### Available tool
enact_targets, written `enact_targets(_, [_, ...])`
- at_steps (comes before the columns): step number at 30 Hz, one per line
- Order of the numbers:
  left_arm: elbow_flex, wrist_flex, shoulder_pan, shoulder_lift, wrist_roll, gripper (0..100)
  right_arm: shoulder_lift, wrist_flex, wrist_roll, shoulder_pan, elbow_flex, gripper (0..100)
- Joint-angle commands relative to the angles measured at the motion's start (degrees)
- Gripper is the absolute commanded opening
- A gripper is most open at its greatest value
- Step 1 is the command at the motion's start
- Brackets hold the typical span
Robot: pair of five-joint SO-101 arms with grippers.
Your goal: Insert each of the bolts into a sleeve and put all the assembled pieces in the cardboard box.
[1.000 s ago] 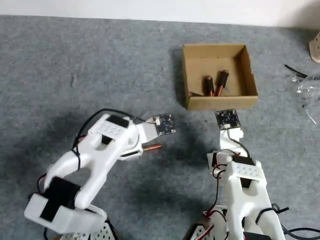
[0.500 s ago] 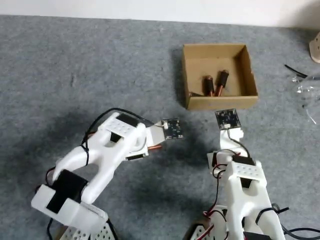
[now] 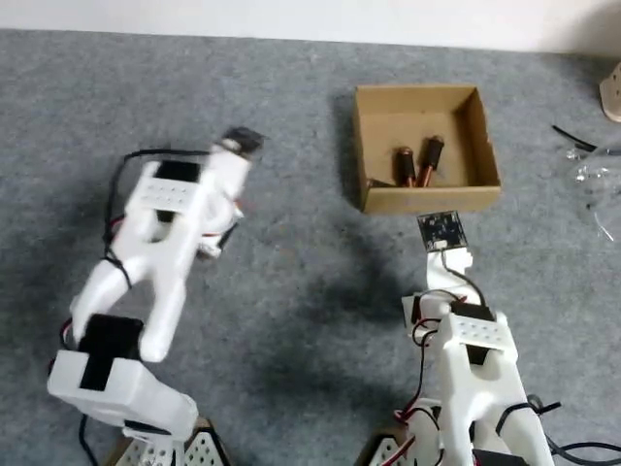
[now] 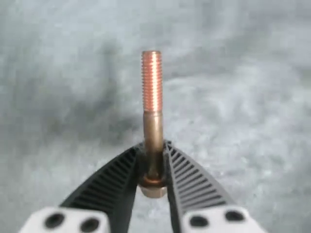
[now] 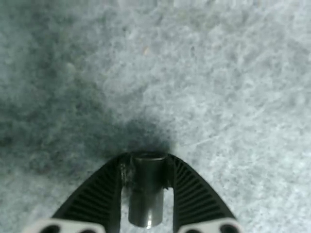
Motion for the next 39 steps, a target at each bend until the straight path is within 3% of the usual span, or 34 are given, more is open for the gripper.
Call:
enact_targets(1, [-2.77, 0.26, -1.54, -0.13, 15.03, 1, 0.4, -2.68, 0.62, 1.45, -1.45, 0.5])
enact_targets(5, [-1.36, 0.0, -2.07, -0.13, 26.11, 1, 0.4, -2.68, 0.62, 1.45, -1.36, 0.5])
enact_targets(9, [-1.19, 0.62, -1.27, -0.13, 19.69, 1, 0.4, -2.68, 0.62, 1.45, -1.36, 0.5])
enact_targets(11, [-1.45, 2.55, 0.84, -0.13, 7.74, 1, 0.4, -2.68, 0.62, 1.45, -1.27, 0.5])
enact_targets(14, [-1.19, 7.38, 5.05, -0.13, -16.79, 1, 0.4, -2.77, 0.62, 1.45, -1.27, 0.5])
enact_targets(17, [-1.27, 14.33, 6.37, -0.13, -34.55, 1, 0.4, -2.77, 0.62, 1.45, -1.27, 0.5])
enact_targets(20, [-1.27, 19.08, 6.29, -0.13, -46.59, 1, 0.4, -2.77, 0.7, 1.45, -1.27, 0.5])
enact_targets(23, [-1.27, 21.1, 6.55, -0.04, -53.36, 1, 0.4, -2.77, 0.79, 1.36, -1.27, 0.5])
enact_targets(27, [-1.36, 21.27, 6.73, -0.04, -54.59, 2, 0.4, -2.77, 0.79, 1.36, -1.27, 0.5])
enact_targets(32, [-1.36, 21.01, 6.29, -0.04, -54.24, 24, 0.4, -2.77, 0.79, 1.27, -1.27, 0.5])
enact_targets(35, [-1.8, 20.92, 6.29, -0.48, -54.07, 25, 0.4, -2.77, 0.79, 1.27, -1.27, 0.5])
enact_targets(39, [-2.24, 20.92, 6.73, -0.57, -42.2, 25, 0.4, -2.77, 0.79, 1.27, -1.27, 0.5])
